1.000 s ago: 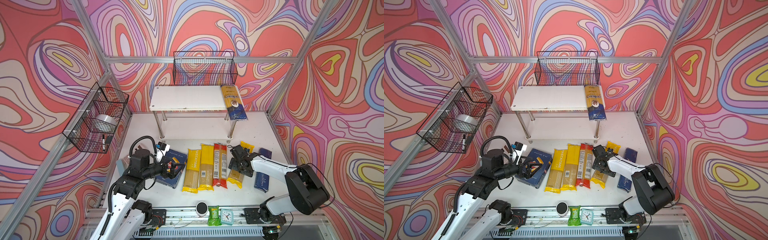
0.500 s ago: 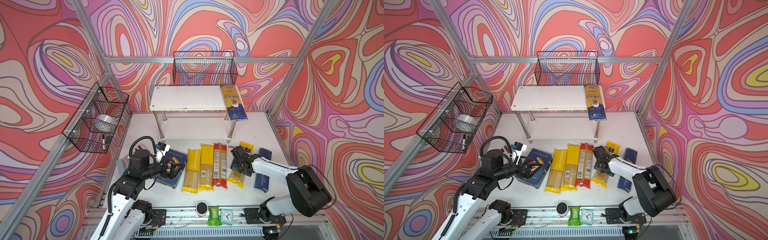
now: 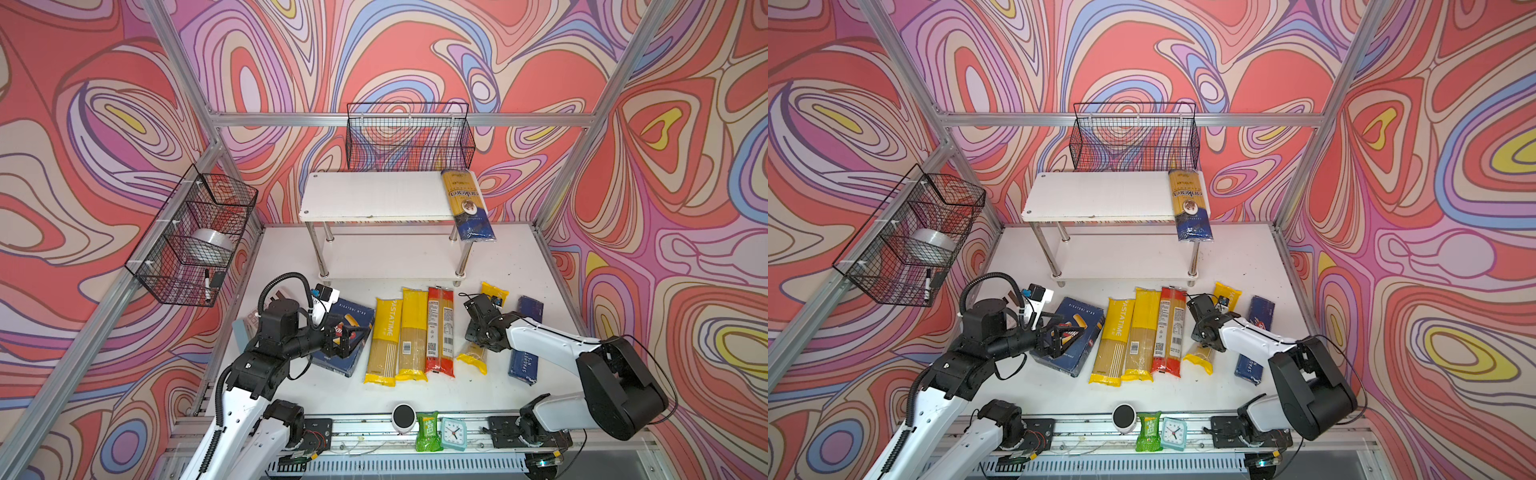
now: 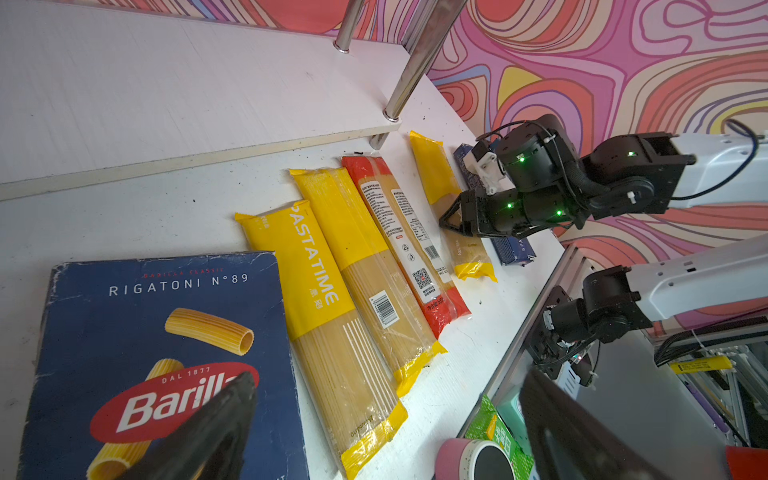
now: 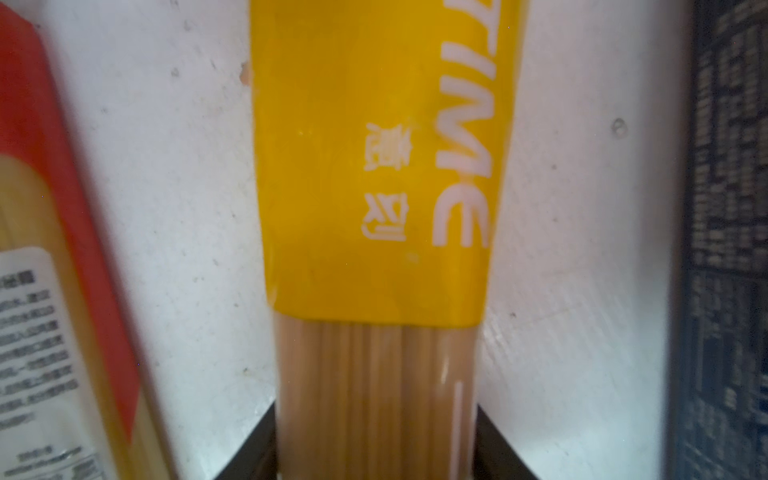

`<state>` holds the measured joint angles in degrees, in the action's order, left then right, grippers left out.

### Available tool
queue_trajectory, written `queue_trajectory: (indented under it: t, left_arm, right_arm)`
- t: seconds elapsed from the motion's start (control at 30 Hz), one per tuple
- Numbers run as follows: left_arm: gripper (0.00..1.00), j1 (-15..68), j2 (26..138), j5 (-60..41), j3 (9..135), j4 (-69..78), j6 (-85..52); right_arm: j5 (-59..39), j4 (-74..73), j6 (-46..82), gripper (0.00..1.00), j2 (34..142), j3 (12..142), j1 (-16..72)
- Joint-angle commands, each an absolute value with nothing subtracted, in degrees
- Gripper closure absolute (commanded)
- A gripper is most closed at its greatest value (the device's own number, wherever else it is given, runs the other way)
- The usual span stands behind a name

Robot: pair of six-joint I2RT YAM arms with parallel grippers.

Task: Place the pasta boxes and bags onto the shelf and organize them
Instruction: 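Lower the right gripper onto the yellow Pastatime bag and close on it, then lift the Pastatime bag upright with the right gripper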

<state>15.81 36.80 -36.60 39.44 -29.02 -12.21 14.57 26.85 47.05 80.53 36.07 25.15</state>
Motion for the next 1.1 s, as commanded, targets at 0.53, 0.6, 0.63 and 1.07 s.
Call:
queue_trajectory:
  t: [0.53,0.6,0.63,1.07]
  left_arm:
    - [0.0,16.2,36.7,-36.6,41.1,-30.5,-11.5]
    - [0.0,16.2,36.6,-36.6,41.1,-30.4,-11.5]
    - [0.0,16.2,36.7,-36.5,41.1,-30.5,-11.5]
    - [0.0,16.3,38.3,-36.0,41.7,-31.4,-11.6]
  right_arm:
    - [6.9,30.1,47.5,0.8,76.6,32.3,25.5]
    - [7.2,30.4,47.6,0.81,74.1,32.2,25.5]
    - [7.7,30.0,47.5,0.81,72.7,31.9,25.5]
    - [11.5,32.0,45.0,1.0,58.2,30.8,25.5]
